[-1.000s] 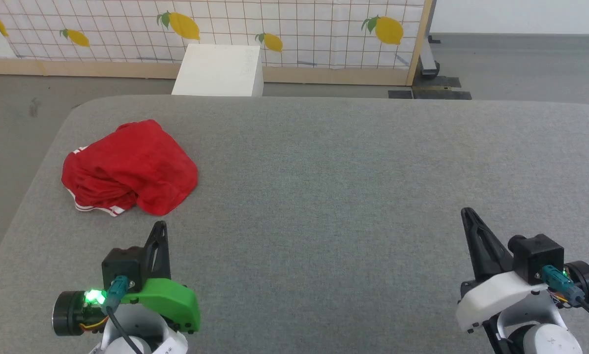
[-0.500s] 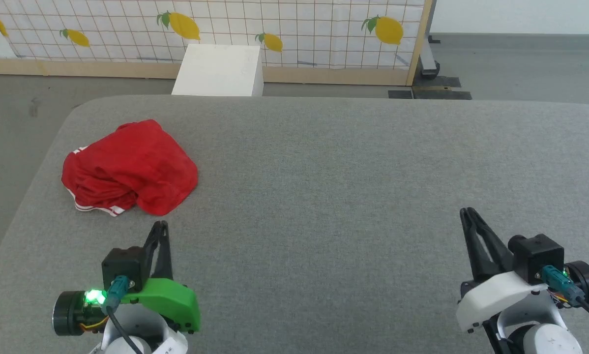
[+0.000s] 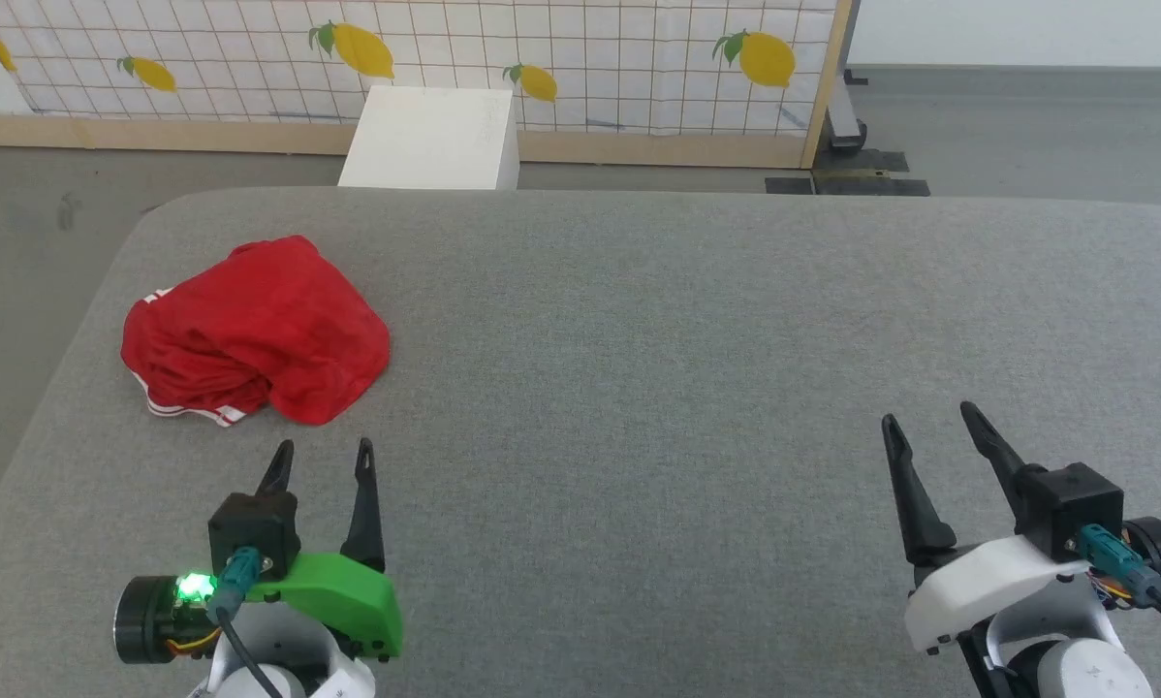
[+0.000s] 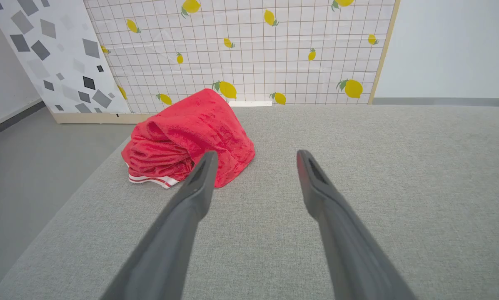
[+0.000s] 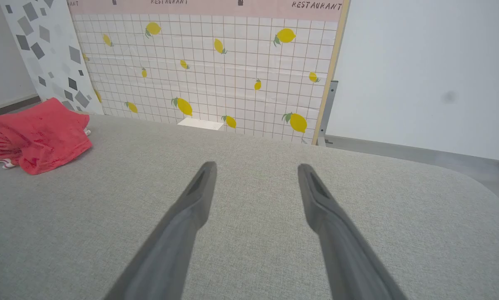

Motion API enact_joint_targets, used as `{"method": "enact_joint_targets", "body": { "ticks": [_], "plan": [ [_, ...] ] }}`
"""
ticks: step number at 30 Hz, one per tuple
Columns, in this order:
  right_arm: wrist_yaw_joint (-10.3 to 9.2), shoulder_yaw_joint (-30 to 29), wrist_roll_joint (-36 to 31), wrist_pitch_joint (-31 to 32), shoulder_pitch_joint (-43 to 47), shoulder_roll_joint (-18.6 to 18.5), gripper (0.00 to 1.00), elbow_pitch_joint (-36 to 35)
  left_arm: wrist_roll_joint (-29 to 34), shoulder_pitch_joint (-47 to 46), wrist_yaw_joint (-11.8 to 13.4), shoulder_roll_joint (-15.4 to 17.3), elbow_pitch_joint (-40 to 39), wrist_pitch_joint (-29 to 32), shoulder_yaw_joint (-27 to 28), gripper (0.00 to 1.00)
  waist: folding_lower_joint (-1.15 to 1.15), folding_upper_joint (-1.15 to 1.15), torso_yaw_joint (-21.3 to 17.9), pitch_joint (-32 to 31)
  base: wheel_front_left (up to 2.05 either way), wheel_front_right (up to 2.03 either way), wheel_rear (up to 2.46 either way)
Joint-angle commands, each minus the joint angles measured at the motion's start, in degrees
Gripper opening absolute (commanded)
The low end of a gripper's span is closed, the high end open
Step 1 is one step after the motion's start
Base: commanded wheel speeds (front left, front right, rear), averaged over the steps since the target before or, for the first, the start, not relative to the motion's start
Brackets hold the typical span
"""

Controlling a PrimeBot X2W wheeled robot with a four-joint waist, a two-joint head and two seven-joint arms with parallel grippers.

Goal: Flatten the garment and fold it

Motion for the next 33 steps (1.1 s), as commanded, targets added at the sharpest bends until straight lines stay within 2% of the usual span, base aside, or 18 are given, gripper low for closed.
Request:
{"method": "enact_joint_targets", "body": {
  "ticks": [1, 33],
  "plan": [
    [-0.01, -0.28, 0.76, -0.77, 0.46, 0.02, 1.0, 0.26, -0.33, -0.14, 0.29, -0.02, 0.34, -0.59, -0.25, 1.0, 0.0, 0.0, -0.01, 0.02, 0.0, 0.0, 0.0],
    [-0.03, -3.21, 3.09, -4.55, 1.53, 0.06, 1.0, 0.91, -1.89, -0.79, 0.98, -0.05, 3.17, -4.35, -2.02, 1.0, 0.0, 0.0, -0.14, 0.18, 0.0, 0.0, 0.0]
  ]
}}
